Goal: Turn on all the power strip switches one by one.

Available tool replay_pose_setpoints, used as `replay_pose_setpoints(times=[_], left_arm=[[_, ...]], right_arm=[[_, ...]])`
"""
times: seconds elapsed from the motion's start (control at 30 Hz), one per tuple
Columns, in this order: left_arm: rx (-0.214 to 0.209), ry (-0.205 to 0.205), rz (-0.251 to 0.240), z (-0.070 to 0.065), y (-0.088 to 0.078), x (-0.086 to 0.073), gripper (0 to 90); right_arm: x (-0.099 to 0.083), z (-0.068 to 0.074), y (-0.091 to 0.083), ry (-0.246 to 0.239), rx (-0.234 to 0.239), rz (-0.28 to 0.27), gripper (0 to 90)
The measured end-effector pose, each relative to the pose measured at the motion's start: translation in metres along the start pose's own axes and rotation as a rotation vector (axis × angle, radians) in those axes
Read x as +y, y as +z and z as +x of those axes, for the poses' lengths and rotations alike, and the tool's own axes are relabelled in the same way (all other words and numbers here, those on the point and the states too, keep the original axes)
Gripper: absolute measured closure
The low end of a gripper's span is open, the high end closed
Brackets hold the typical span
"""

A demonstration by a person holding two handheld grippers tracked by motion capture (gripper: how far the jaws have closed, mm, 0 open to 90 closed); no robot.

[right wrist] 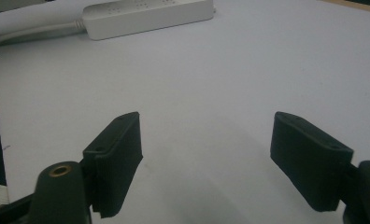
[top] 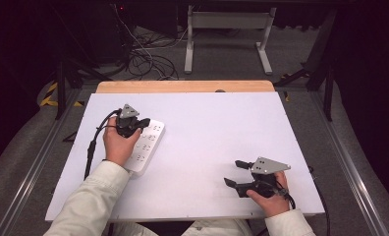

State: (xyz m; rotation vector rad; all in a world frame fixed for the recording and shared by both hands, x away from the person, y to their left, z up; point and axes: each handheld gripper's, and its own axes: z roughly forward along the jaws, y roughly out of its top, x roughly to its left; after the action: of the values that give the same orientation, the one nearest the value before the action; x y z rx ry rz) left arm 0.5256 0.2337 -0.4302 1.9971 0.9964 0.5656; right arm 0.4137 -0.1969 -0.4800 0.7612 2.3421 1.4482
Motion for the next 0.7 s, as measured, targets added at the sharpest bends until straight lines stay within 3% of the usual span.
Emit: replay_pose_setpoints(times=[0.07,0.1,0.13,0.37,0.47,0.6,0.7], left_arm=[[-0.018,-0.006,-0.029,-0.003,-0.010,0.002,88.2],[-0.019,-0.003,-0.044,-0.004,-0.015,0.003,69.9],[-0.027,-0.002,-0.060,-0.007,-0.021,0.004,65.4],[-0.109,0.036,-0.141,-0.029,-0.066,-0.009,43.9],[-0.141,0.037,-0.164,-0.038,-0.081,-0.023,35.1],[-0.129,0.047,-0.142,-0.046,-0.096,-0.048,26.3],[-0.127,0.051,-0.160,-0.050,-0.106,-0.072,24.0]], right_arm=[[0.000,0.000,0.000,0.002,-0.003,0.000,25.8],[0.000,0.000,0.000,0.002,-0.005,-0.002,25.8],[0.000,0.000,-0.001,0.002,-0.006,-0.003,25.8],[0.001,0.000,-0.004,-0.001,-0.017,-0.015,25.1],[0.001,-0.001,-0.005,-0.001,-0.023,-0.016,24.5],[0.002,0.000,-0.006,-0.001,-0.026,-0.019,23.9],[0.002,0.000,-0.007,0.001,-0.028,-0.021,23.6]])
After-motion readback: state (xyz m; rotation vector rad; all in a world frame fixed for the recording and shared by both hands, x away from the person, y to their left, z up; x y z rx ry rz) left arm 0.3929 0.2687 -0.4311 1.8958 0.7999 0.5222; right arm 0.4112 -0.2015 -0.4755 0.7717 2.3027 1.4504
